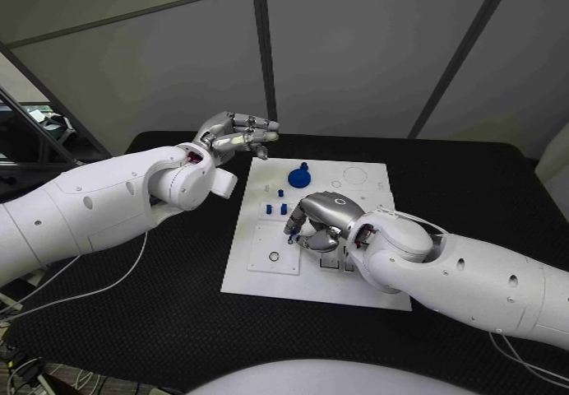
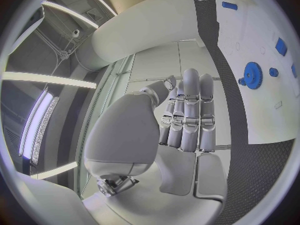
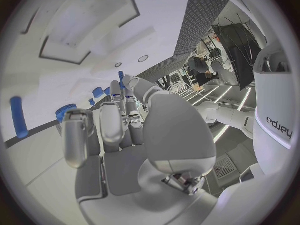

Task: Assemble the parts on the task board

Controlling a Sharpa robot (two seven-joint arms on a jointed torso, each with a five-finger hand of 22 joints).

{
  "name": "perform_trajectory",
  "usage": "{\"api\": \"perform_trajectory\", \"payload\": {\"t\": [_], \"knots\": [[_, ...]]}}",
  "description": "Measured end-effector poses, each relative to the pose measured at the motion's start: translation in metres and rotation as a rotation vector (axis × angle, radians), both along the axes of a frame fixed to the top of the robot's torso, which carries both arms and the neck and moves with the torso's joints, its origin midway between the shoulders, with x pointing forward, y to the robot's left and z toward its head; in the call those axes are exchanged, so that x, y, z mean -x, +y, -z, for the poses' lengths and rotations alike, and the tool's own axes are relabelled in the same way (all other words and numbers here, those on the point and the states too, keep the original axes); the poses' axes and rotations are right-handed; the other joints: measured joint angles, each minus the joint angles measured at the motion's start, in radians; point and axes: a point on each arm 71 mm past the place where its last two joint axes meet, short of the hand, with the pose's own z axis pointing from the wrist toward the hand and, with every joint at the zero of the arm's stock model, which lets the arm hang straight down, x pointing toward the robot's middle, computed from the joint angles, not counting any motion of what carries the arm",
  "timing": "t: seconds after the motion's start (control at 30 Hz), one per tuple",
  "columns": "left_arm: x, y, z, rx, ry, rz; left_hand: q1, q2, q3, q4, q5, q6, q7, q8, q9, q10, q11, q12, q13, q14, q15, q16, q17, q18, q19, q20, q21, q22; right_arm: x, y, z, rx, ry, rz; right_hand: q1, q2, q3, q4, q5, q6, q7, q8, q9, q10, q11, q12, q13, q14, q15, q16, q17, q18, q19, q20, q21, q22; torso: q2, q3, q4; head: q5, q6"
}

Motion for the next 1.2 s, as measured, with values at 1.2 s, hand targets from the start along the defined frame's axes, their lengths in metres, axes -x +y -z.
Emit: {"api": "perform_trajectory", "payload": {"t": [1.2], "knots": [[0.000,-0.002,0.002,0.005,0.010,0.019,-0.005,0.005,0.000,0.000,0.000,0.000,0.000,0.000,0.000,0.000,0.000,0.000,0.002,-0.003,0.003,-0.004,-0.002,0.000,0.000,0.000,-0.008,-0.002,0.002,0.009,0.014,0.071,-0.003,-0.018,-0.064,-0.032,-0.014,-0.011,-0.010,-0.040,0.017,-0.010,-0.012,-0.073,0.024,-0.001,-0.024,0.001,0.011,-0.023,-0.036,0.000,0.000,0.000,-0.024,0.000,-0.001,-0.0004,-0.0012,0.014,-0.014]]}}
